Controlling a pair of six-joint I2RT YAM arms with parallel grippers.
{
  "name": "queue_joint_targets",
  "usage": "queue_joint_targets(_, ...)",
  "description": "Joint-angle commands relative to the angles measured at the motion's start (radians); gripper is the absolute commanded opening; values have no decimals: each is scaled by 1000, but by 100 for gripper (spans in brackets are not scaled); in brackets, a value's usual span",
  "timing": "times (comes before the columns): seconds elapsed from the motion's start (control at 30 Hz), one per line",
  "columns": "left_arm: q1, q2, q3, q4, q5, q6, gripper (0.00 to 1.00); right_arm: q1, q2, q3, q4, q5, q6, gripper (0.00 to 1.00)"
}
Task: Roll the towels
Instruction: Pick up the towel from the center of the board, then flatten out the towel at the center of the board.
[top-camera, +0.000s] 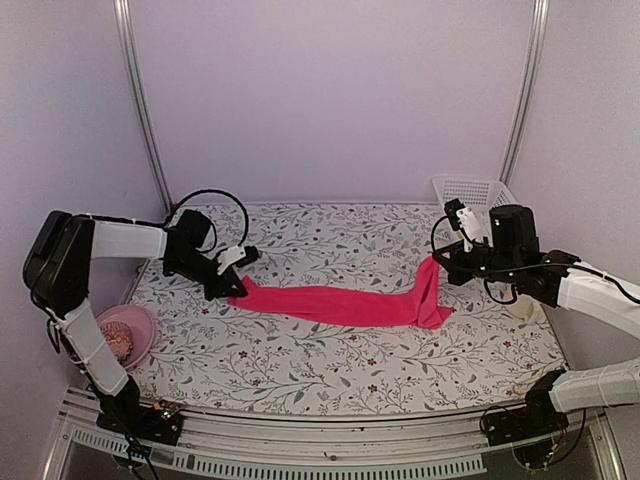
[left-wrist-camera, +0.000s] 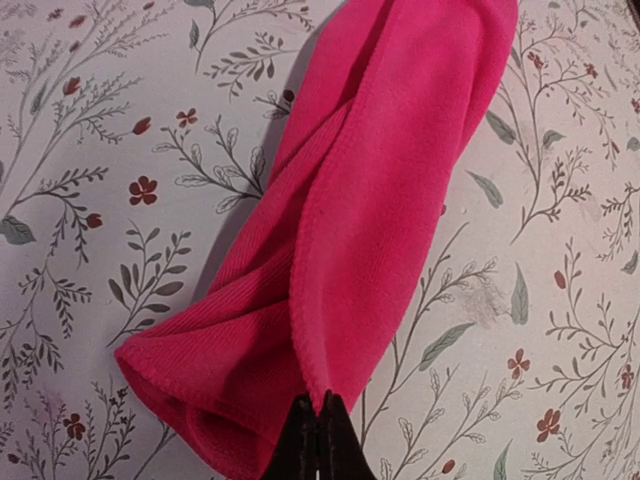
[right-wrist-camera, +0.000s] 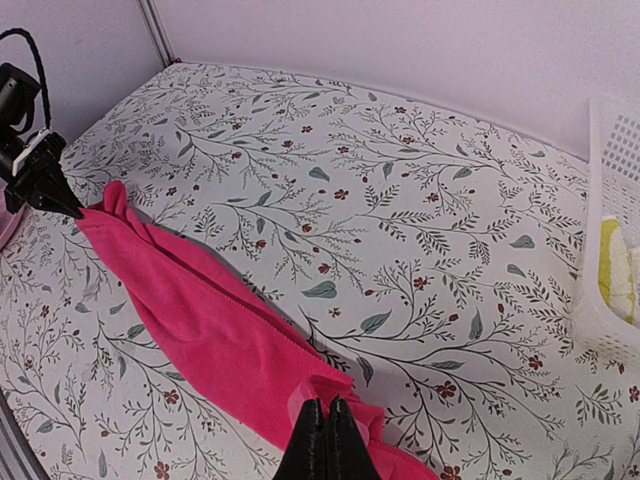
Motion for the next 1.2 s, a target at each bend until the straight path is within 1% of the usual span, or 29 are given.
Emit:
queue_joint_targets(0.0, 2, -85, 36, 28, 0, -73, 0, -5, 10, 29, -37, -10, -28, 2)
queue_joint_targets(0.07, 36, -168, 40, 64, 18, -119, 0, -5, 14, 43, -53, -16, -34, 2)
queue_joint_targets(0.13, 81, -258, 48, 90, 64, -152, 0, -4, 14, 67, -65, -22, -38, 2)
queue_joint_targets(0.3, 185, -451, 90, 109, 155, -198, 0, -6, -1, 129, -74, -27, -92, 2)
queue_joint_targets(0.5, 262, -655, 117, 133, 183, -270, 0, -5, -87, 209, -80, -192, -169, 2)
queue_joint_targets(0.6, 285, -749, 135, 134, 172, -309, 0, -5, -176, 228, -79, -222, -187, 2)
queue_joint_targets(0.67, 295, -766, 187, 80, 162, -326, 0, -5, -241, 233, -75, -231, -194, 2)
queue_joint_targets(0.77, 299, -784, 194, 87, 115, -390, 0, -4, -321, 233, -59, -215, -188, 2)
queue_joint_targets(0.83, 300, -784, 171, 116, 98, -436, 0, -5, -337, 237, -57, -137, -159, 2)
queue_joint_targets(0.9, 299, -770, 137, 140, 72, -472, 0, -5, -314, 243, -68, -36, -119, 2)
queue_joint_targets(1.0, 299, -713, 78, 192, 24, -521, 0, -5, -210, 250, -76, 175, -92, 2)
queue_joint_targets(1.07, 295, -632, 46, 232, 5, -550, 0, -6, -98, 271, -68, 302, -85, 2)
queue_joint_targets(1.13, 290, -516, 37, 265, -3, -581, 0, -16, 77, 307, -40, 377, -100, 2)
queue_joint_targets(1.17, 285, -453, 44, 282, -2, -590, 0, -28, 157, 332, -21, 384, -108, 2)
